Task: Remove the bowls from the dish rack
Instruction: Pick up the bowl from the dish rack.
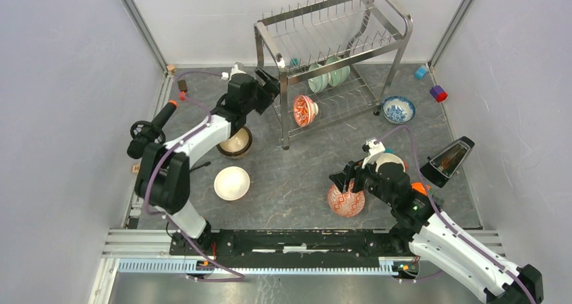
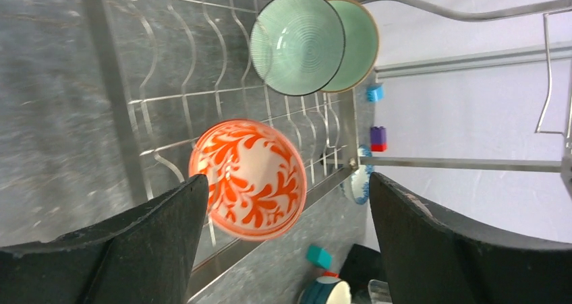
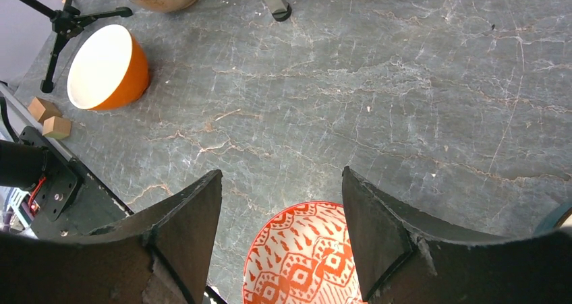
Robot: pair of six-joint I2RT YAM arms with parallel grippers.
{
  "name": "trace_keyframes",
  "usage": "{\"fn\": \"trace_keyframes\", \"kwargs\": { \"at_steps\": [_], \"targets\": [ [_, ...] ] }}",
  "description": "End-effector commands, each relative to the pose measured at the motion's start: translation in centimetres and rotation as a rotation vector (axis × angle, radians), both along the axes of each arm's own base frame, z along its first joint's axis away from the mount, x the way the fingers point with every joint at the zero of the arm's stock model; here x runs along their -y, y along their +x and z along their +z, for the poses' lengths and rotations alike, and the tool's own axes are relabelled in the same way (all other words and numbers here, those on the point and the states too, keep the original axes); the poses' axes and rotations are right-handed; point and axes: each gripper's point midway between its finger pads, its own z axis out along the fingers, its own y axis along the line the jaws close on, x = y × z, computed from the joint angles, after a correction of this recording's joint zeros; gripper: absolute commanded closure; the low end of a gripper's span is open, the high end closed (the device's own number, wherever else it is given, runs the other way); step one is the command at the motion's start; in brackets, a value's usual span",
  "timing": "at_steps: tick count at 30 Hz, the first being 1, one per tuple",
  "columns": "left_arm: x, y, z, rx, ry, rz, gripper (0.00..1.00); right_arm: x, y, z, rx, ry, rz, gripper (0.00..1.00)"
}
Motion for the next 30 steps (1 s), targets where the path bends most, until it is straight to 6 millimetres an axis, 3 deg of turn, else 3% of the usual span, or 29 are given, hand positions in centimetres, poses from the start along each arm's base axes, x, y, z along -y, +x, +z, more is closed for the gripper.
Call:
{"fn": "trace_keyframes", "kwargs": {
  "at_steps": [1, 6, 11, 22, 30],
  "targets": [
    [3.7, 2.3, 3.2, 0.015, -0.202, -0.109, 0.07, 0.0, 0.7, 1.6, 0.072, 0.023, -0.011, 0.29],
    [6.3, 3.2, 1.2, -0.069, -0.26, -0.206, 0.11, 0.0, 0.7, 2.1, 0.086, 0.023, -0.009, 0.29],
    [6.9, 3.8, -1.1, -0.122, -0.249, -0.216, 0.14, 0.4, 1.1, 1.8, 0.088, 0.007, -0.03, 0.29],
    [9.8, 4.3, -3.7, -0.18, -0.267, -0.348, 0.19, 0.5, 1.0, 0.5, 0.063, -0.025, -0.029, 0.29],
    [9.3, 2.9, -3.0, -0.034, -0.262, -0.311, 0.22, 0.6, 1.0, -0.6, 0.058, -0.037, -0.03, 0.29]
  ]
}}
